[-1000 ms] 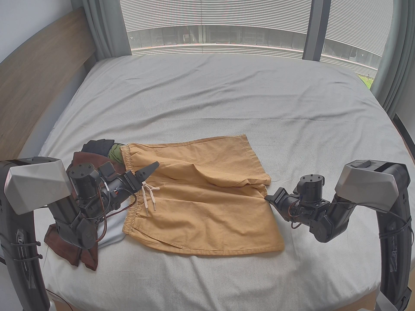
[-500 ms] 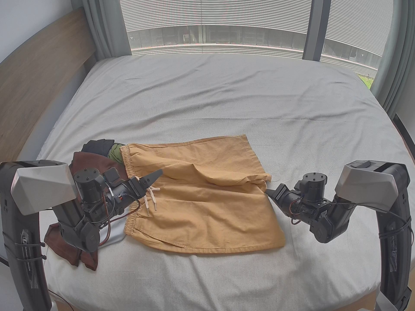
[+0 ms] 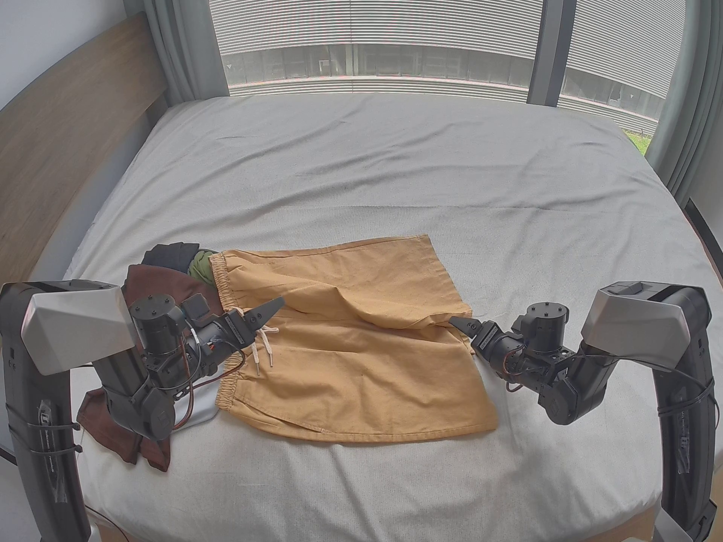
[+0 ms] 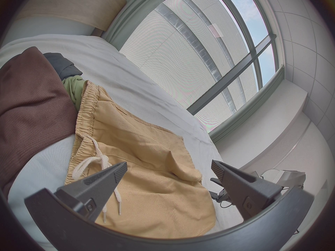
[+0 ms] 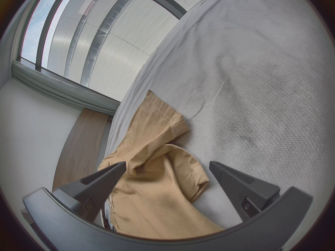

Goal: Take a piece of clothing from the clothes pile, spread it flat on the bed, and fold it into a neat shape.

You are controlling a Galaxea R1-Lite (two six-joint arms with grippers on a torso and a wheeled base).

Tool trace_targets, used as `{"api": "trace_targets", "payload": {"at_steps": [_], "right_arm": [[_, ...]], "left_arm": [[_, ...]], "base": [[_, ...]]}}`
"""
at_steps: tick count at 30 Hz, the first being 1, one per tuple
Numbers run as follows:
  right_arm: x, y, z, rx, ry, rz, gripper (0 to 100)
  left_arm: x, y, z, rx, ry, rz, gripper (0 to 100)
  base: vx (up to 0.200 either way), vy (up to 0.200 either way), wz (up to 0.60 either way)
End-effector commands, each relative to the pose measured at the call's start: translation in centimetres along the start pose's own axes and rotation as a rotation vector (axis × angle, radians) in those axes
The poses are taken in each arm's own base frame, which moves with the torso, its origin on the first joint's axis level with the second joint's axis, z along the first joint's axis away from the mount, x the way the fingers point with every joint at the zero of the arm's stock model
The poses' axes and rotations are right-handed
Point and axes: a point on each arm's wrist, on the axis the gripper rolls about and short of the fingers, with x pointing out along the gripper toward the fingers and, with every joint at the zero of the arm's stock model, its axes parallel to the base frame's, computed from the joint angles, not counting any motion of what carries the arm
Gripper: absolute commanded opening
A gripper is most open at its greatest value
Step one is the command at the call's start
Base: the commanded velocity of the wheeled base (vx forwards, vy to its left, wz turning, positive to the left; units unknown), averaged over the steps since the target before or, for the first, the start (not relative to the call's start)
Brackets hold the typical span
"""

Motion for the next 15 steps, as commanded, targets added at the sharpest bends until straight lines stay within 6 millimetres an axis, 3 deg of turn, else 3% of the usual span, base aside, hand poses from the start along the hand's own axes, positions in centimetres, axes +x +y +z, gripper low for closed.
{"api": "trace_targets", "payload": {"at_steps": [1,13,14,15], "right_arm": [[0.15,-0.79,-0.43,0.006,0.013,-0.023,100],[0.33,-0.80,-0.80,0.036,0.021,-0.025,100],[0.33,-0.79,-0.79,0.038,0.020,-0.024,0],[0.35,-0.84,-0.83,0.038,0.021,-0.025,0]], "left_arm": [[0.01,0.03,-0.04,-0.001,0.001,0.000,100],[0.02,-0.05,0.07,0.001,-0.002,-0.002,100],[0.02,-0.05,0.07,0.001,-0.002,-0.002,100],[0.02,-0.05,0.07,0.001,-0.002,-0.002,100]], "base": [[0.000,0.000,0.00],[0.000,0.000,0.00],[0.000,0.000,0.00],[0.000,0.000,0.00]]}}
